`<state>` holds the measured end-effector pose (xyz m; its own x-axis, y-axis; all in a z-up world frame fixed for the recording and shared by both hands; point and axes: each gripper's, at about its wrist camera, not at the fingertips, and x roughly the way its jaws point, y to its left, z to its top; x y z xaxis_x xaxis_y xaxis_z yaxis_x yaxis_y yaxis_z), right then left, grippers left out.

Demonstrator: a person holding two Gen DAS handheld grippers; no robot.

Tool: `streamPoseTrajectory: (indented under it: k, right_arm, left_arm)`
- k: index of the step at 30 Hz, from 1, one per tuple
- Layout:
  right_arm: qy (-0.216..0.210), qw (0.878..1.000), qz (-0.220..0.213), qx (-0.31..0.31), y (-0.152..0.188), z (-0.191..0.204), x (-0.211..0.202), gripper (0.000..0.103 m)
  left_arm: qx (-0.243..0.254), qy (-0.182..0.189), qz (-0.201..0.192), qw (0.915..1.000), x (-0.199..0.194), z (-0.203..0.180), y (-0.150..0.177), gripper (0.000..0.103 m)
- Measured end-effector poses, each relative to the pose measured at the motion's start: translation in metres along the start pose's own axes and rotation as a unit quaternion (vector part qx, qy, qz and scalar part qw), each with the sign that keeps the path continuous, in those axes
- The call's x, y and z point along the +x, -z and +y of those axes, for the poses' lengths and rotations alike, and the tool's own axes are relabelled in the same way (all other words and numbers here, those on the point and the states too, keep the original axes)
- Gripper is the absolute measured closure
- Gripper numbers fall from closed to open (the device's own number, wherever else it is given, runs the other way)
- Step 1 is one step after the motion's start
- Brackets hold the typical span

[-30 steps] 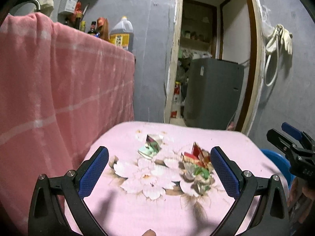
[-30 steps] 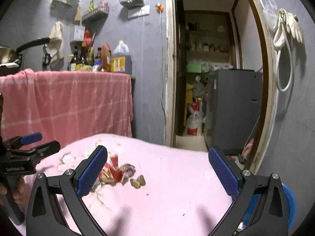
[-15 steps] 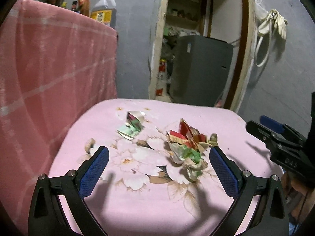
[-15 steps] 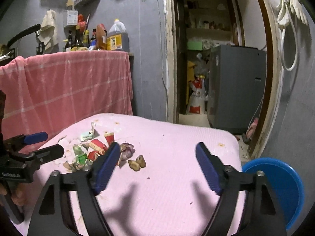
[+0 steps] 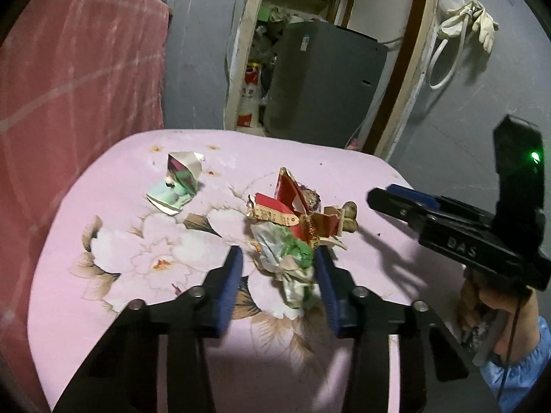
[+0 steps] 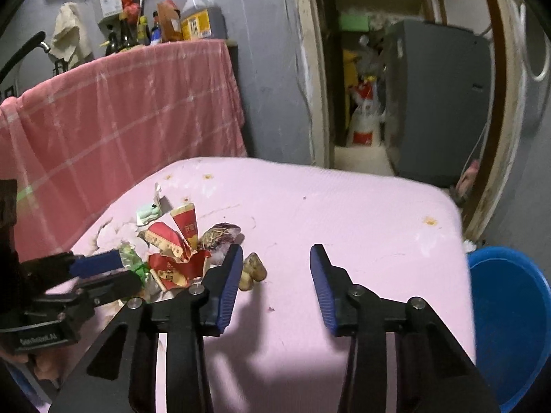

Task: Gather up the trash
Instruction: 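Close the left tool on the red and green wrappers while the right tool approaches peanut shells, then lift the green wrapper with the left tool while the right tool grasps a peanut shell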

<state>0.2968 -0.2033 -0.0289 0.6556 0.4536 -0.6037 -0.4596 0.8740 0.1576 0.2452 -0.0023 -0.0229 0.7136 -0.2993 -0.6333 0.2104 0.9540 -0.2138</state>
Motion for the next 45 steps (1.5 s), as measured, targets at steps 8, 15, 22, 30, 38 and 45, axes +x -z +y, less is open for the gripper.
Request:
streamPoseTrajectory:
  k: [8,15,22,30,38,45]
  right_arm:
    - [-0.016,0.998,0.06,-0.002,-0.004,-0.001,0.026,0.078]
    - [-0.032,0.997,0.073,-0.001,-0.001,0.0,0.028,0.091]
    - [-0.029,0.999,0.045,0.005,0.002,0.001,0.018,0.096]
    - [-0.048,0.998,-0.034,0.038,0.011,-0.005,-0.016,0.096]
    - [-0.028,0.99,-0.134,0.029,0.012,0.002,-0.065,0.096]
    - [-0.007,0.977,-0.212,-0.006,0.006,0.012,-0.106,0.096]
  left_arm:
    - [-0.002,0.007,0.012,0.9999,0.001,0.001,0.0,0.077]
    - [-0.01,0.013,0.013,0.9998,0.003,0.005,-0.002,0.08]
    - [-0.026,0.016,0.002,0.9995,-0.003,0.007,0.001,0.084]
    - [-0.035,0.013,-0.042,0.9984,-0.026,0.008,0.006,0.085]
    - [-0.008,0.005,-0.112,0.9936,-0.055,-0.023,0.003,0.085]
    - [0.0,0.019,-0.157,0.9875,-0.066,-0.049,-0.012,0.085]
